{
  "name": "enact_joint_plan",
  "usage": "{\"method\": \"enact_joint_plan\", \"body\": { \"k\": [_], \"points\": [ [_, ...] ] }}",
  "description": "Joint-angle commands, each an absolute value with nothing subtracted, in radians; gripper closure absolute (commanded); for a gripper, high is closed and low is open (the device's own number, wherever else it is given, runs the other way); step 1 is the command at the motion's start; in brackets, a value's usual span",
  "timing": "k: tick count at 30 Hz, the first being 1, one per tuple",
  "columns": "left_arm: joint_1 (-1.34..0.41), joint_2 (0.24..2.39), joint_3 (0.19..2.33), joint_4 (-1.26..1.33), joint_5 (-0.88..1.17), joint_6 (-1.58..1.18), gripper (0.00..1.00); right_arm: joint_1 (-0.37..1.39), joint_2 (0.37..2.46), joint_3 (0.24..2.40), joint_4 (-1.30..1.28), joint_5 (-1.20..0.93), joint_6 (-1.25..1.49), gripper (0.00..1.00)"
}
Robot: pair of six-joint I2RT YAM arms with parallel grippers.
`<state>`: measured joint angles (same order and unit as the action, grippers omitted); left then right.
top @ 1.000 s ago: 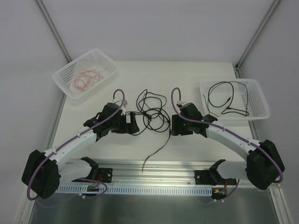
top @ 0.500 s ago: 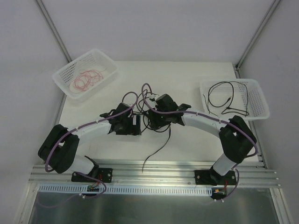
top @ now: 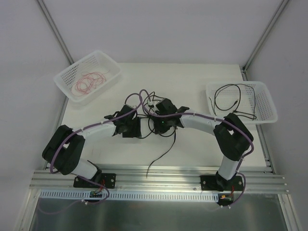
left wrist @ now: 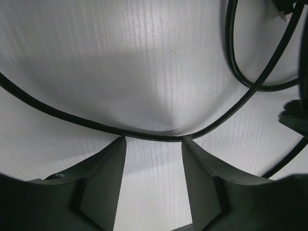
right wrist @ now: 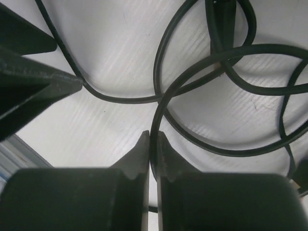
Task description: Untangle the cables
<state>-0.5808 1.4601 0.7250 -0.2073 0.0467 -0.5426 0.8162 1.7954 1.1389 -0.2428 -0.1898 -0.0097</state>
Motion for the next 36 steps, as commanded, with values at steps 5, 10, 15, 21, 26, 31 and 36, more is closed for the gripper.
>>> {"method": "enact_joint_plan", "body": {
  "k": [5,10,15,21,26,31,36],
  "points": [
    [-0.549,1.466,0.709,-0.248,0.037,-0.560,0.57,0.821,1.471,1.357,-0.483,-0.164,-0.141,0.99],
    [-0.545,1.479,0.710,-0.253,0.043,-0.563,0.59,0.819,1.318,1.554,-0.627,-0.123,-0.216,0.99],
    [-0.545,1.489,0.712,-0.258,0.043,-0.565,0.61,0.819,1.155,1.629,-0.620,-0.155,-0.225,0.99],
    [-0.538,1.502,0.718,-0.262,0.040,-0.568,0.66,0.819,1.033,1.606,-0.512,-0.196,-0.210,0.99],
    [-0.522,1.502,0.718,-0.264,0.034,-0.566,0.72,0.818,1.032,1.684,-0.549,-0.132,-0.247,0.99],
    [-0.500,1.496,0.721,-0.267,0.012,-0.557,0.75,0.818,1.020,1.710,-0.546,-0.066,-0.270,0.99],
    [-0.410,1.463,0.730,-0.275,0.005,-0.542,0.83,0.815,1.008,1.601,-0.584,0.078,-0.239,0.99]
  ]
}}
